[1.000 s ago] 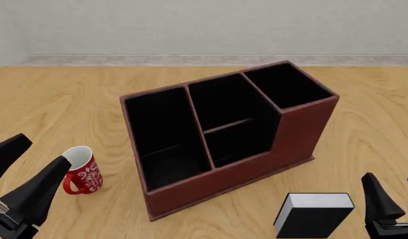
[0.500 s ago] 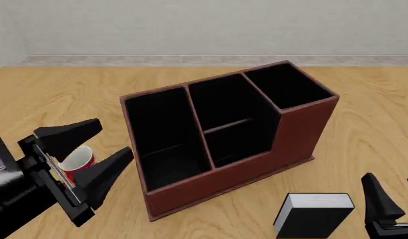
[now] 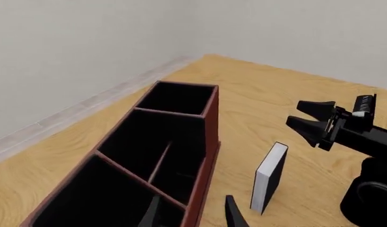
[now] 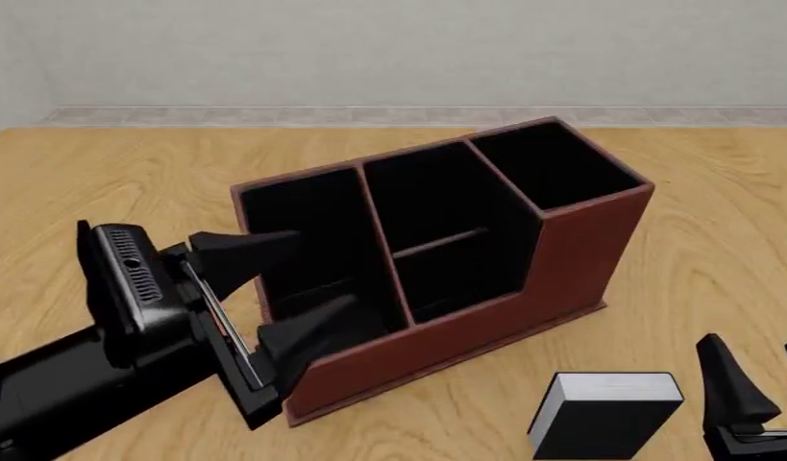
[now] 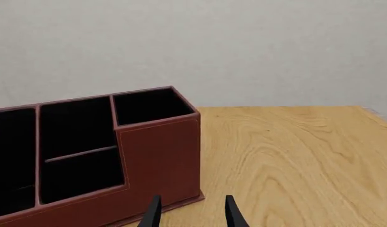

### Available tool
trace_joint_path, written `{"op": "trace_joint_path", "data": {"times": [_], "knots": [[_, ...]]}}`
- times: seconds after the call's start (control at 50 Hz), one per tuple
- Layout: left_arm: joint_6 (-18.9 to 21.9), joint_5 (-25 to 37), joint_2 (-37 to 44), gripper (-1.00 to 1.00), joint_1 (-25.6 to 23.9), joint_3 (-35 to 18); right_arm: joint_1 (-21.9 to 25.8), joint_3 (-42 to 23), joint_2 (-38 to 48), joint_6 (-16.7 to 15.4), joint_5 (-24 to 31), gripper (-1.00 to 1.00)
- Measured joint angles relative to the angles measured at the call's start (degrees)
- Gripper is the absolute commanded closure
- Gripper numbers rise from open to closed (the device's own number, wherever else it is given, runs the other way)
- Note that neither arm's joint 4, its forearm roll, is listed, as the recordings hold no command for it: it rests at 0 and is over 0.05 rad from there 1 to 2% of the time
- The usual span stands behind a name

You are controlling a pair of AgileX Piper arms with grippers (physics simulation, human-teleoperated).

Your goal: Pick up the book and place it in the back compartment of the caddy.

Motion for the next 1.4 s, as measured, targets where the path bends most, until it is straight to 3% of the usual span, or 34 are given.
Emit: {"op": "trace_joint_path", "data": {"times": [0.92,1.4], "knots": [[-1.42,-12.73,18.65,-1.0,-12.24,-1.7,0.01,-0.07,0.04,0.06,0.06,-1.0],[-0.79,-15.44,27.63,-1.0,-15.82,-5.83,0.01,0.01,0.06,0.07,-0.03,-1.0]]}}
